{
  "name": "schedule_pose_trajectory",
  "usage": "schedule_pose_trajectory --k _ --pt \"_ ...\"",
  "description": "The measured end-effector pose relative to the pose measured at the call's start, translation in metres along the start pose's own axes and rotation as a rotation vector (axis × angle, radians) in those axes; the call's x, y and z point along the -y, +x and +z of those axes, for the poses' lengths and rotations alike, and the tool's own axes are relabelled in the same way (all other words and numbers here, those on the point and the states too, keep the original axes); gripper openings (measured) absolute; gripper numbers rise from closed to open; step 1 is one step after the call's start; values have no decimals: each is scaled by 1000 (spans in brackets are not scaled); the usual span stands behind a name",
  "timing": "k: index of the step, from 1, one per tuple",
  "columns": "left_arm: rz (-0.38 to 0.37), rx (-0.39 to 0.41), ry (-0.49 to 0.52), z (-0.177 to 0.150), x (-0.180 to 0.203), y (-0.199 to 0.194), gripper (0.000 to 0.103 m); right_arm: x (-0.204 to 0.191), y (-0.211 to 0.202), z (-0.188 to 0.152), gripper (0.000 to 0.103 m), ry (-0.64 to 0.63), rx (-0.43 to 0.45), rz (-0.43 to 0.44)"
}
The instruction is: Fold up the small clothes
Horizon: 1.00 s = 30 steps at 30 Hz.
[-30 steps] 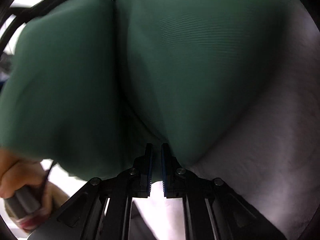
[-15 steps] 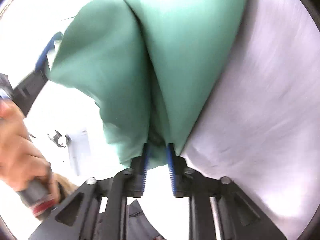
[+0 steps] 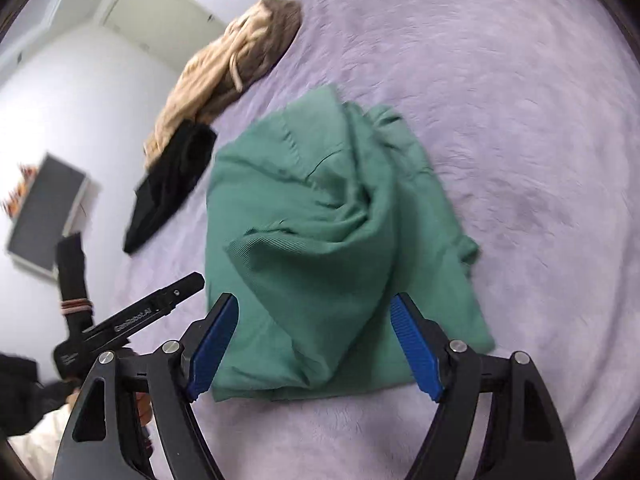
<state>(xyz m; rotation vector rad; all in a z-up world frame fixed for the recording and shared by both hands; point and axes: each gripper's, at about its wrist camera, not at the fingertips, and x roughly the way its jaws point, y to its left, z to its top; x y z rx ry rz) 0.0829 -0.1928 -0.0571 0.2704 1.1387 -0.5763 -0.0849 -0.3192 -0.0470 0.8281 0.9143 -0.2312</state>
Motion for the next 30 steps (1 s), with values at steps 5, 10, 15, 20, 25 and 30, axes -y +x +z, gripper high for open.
schedule_pose_trajectory --k 5,10,15,20,25,30 --pt "5 -19 -45 -14 1 4 84 4 19 12 11 -45 40 -103" --pt "-21 12 3 -16 9 -3 84 93 1 3 11 330 99 33" --pt "-32 -24 42 -38 11 14 90 162 31 -41 10 656 41 185" --pt "2 -32 57 -49 8 14 101 152 6 -31 28 568 25 107" --pt "5 -32 52 -47 1 -2 101 115 -43 9 65 287 131 13" --pt "-35 -35 21 -42 6 -5 101 80 -3 73 65 95 48 26"
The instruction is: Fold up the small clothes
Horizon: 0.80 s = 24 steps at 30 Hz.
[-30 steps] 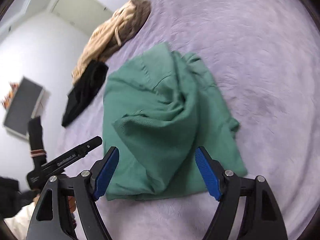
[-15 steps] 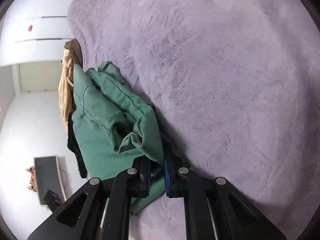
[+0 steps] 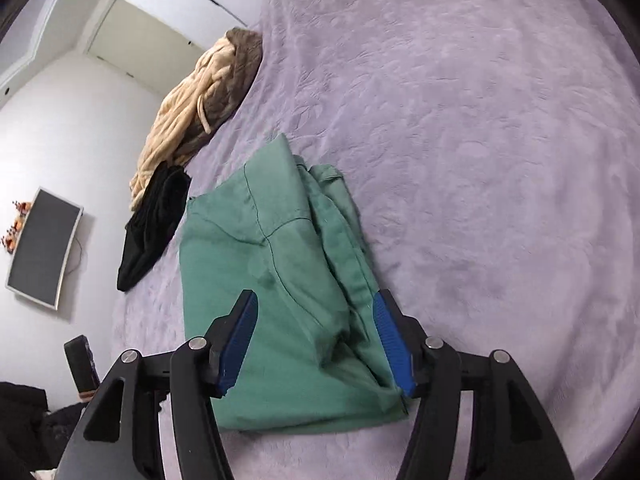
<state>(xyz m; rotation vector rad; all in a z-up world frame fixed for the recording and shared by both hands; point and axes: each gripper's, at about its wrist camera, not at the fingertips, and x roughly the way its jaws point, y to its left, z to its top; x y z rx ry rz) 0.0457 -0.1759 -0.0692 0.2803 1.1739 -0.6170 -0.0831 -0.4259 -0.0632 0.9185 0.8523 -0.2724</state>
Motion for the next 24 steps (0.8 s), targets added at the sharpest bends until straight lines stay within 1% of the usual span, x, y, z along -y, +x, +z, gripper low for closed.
schedule_pose_trajectory --k 2,3,4,5,6,7,9,11,12,13,15,16,17,19,20,21,24 --pt "-3 -16 5 -3 7 6 101 0 28 16 65 0 -50 2" --pt "-9 -26 12 -7 12 9 101 4 35 17 65 15 -73 9" --pt "-9 -35 23 -12 16 12 101 8 45 21 62 33 -102 20" --pt "-7 -40 37 -19 20 15 101 11 54 23 50 37 -124 15" --pt "-9 -36 46 -25 22 16 101 13 61 23 23 22 -146 -1" --pt "-15 -31 45 -30 22 17 101 13 67 22 16 -8 -167 -34" --pt "-27 -38 17 -35 19 21 101 16 75 17 14 -92 -188 -123" --pt "-46 -51 -8 -37 15 24 101 25 82 14 14 -131 -202 -192" --pt "-50 -53 -10 -39 15 26 101 33 84 15 5 -121 -205 -222" --pt "-50 -52 -3 -41 15 27 101 46 85 15 1 -85 -216 -258" --pt "-34 -44 15 -43 18 27 101 70 73 14 1 55 -211 -158" --pt "-29 -42 20 -43 18 27 102 77 62 11 5 104 -192 -106" --pt "-30 -43 21 -42 18 26 101 79 50 7 12 122 -174 -73" --pt "-38 -51 21 -41 16 26 101 80 23 -10 30 151 -147 -16" --pt "-42 -53 21 -40 16 26 101 80 11 -19 54 168 -133 14" --pt "-47 -56 20 -40 15 26 101 80 -1 -31 64 188 -117 31" --pt "-65 -73 5 -37 11 30 101 82 -29 -63 64 275 -79 94"
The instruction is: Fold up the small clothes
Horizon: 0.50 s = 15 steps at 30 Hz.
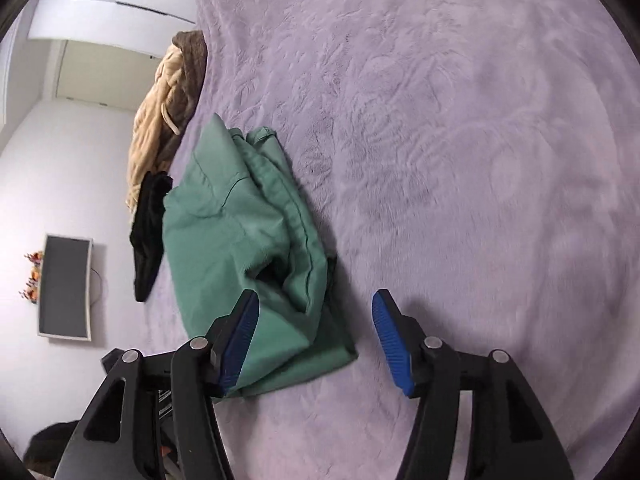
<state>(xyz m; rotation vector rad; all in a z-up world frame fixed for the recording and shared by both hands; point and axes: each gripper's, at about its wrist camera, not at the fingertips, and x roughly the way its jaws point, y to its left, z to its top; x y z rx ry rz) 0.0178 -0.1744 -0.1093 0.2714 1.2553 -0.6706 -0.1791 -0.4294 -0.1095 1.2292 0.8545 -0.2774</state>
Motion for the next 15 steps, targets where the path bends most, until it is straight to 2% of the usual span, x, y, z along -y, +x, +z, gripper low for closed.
schedule_pose_trajectory --k 3,7,8,9,10,12,15 --pt "-19 -17 -21 2 -5 3 102 6 -2 -29 64 114 -19 132" --pt "-19 -19 -15 1 -4 3 102 -2 41 -39 64 154 -108 203" --pt "-18 -19 -15 1 -4 2 102 -3 55 -38 58 171 -118 209" --pt "-19 -20 -16 1 -4 2 102 -6 67 -36 29 188 -124 206" --pt "-19 -22 -16 2 -4 1 102 -7 77 -34 9 208 -135 202" --pt "-17 -27 -12 5 -5 -2 101 -16 84 -32 7 209 -145 189" --pt "-23 -32 12 9 -7 -10 101 -37 65 -37 6 127 -127 178"
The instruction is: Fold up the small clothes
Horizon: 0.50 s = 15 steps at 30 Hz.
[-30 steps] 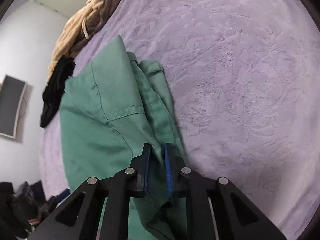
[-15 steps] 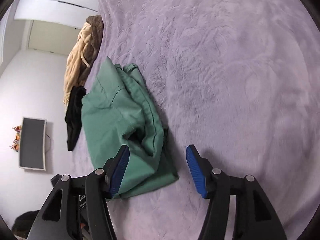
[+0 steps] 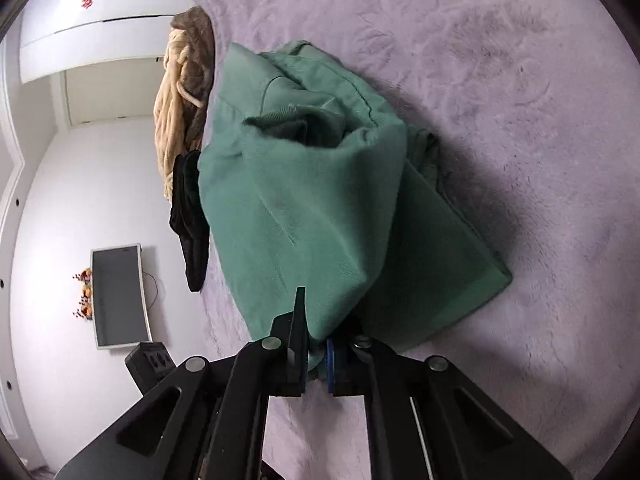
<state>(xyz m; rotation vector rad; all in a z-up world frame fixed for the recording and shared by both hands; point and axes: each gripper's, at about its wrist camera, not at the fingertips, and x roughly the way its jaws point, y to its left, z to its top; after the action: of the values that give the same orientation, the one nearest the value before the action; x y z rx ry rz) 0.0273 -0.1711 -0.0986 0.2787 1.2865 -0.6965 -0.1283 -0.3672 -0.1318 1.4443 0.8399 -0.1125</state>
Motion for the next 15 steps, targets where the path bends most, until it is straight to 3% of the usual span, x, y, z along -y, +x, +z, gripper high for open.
schedule_pose_trajectory --k 5,8,15 --pt "-6 -4 108 -10 7 -1 101 30 1 -14 6 51 -11 -116" --pt "12 -15 132 -18 11 11 102 52 8 -16 6 131 -16 -84" --pt "32 -1 120 -22 12 10 102 23 -18 -19 11 -17 -33 -185"
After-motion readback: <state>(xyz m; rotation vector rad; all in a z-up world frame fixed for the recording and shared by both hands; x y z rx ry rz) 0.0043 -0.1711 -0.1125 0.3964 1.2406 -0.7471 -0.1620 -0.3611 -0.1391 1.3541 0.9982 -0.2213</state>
